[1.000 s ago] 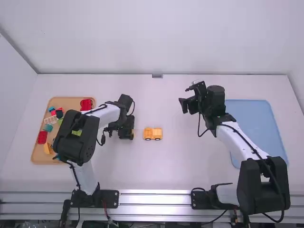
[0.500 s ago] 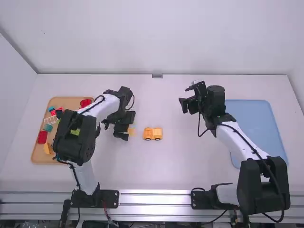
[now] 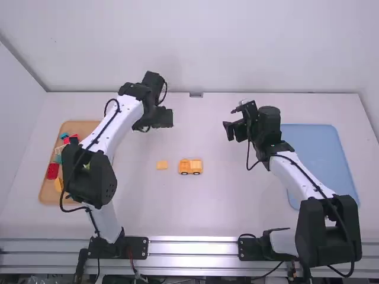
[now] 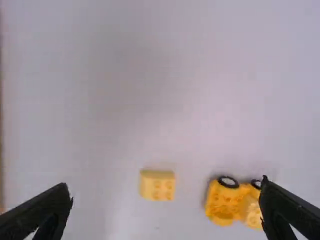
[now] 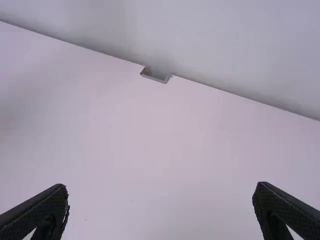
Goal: Assemble lego blocks to make yellow taxi
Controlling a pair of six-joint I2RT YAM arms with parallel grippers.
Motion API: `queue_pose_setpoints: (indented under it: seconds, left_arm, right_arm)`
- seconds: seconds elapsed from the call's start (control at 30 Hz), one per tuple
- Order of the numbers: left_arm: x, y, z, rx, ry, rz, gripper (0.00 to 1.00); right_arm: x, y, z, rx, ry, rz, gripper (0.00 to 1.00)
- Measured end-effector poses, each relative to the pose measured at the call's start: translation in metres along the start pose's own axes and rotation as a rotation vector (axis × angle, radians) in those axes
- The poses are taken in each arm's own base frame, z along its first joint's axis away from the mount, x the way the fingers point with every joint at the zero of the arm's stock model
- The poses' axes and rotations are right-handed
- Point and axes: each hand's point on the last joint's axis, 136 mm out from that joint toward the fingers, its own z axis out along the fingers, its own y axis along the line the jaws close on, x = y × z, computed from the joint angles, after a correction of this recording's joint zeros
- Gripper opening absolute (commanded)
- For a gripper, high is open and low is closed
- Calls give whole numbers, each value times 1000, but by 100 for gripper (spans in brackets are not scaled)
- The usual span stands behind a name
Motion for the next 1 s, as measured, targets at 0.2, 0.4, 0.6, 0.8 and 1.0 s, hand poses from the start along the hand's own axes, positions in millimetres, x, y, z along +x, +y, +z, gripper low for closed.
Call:
queue_pose_setpoints:
  seconds: [0.2,0.4,0.6,0.8,1.0]
  left_arm:
    - [-9,-2,0,2,-37,411,99]
    - [37,-2,3,145,118,973,99]
    - [89,-6,4,554,89,1442,99]
    - [87,5,29,666,-110,1455,99]
    - [99,1,60,691,-188,1436,99]
  right_arm:
    - [0,0,0,-1,1,-1,98]
    - [0,0,0,0,0,1,99]
    - [-1,0,0,0,-2,-1,99]
    - [-2,0,0,1,-9,0,99]
    - [-2,0,0,1,-9,1,99]
